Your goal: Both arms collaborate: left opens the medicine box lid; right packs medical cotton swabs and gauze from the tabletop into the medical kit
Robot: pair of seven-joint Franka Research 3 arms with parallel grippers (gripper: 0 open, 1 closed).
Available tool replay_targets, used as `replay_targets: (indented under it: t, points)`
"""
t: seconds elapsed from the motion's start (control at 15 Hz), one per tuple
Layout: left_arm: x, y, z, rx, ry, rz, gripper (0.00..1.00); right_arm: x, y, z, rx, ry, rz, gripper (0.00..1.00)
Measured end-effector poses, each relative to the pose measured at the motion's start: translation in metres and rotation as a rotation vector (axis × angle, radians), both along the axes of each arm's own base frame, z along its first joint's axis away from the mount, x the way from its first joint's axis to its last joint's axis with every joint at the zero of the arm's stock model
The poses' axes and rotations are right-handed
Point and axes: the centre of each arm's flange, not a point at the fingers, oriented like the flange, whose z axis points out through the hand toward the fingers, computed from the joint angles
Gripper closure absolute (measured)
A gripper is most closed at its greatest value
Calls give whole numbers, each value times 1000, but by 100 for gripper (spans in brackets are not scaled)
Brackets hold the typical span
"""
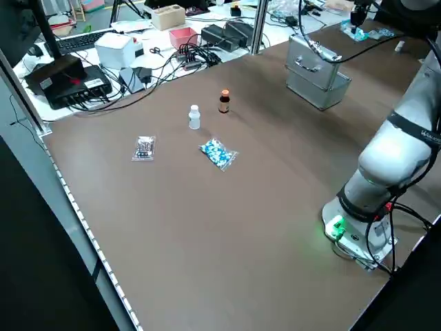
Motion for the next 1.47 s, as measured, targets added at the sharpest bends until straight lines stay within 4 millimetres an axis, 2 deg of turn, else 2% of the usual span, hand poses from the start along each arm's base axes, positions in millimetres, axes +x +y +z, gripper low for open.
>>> replay_targets:
  t: [0.2,0.33,0.53,0.6,0.67,0.73,0.8,1.2,1.33,1.47]
  points:
    - [0,5,0,0,-1,6,0,-9,70,13,95,-88,-68,89]
    - [0,7,1,0,-2,9,0,-19,111,10,151,-122,-93,89]
    - [0,7,1,0,-2,8,0,-39,165,-19,161,-138,-103,89]
    - [0,6,1,0,-2,7,0,-51,194,-43,146,-157,-114,89]
    - [0,6,1,0,-2,6,0,-57,204,-54,137,-155,-113,89]
    - [0,6,1,0,-2,5,0,-61,210,-62,130,-151,-110,87]
    - [0,6,1,0,-2,5,0,-63,212,-65,126,-147,-106,80]
    - [0,6,1,0,-3,5,0,-59,211,-60,126,-154,-107,23]
    - [0,6,1,0,-3,5,0,-53,199,-60,110,-132,-112,20]
    - [0,8,1,0,-3,8,0,-36,169,-59,63,-134,-111,20]
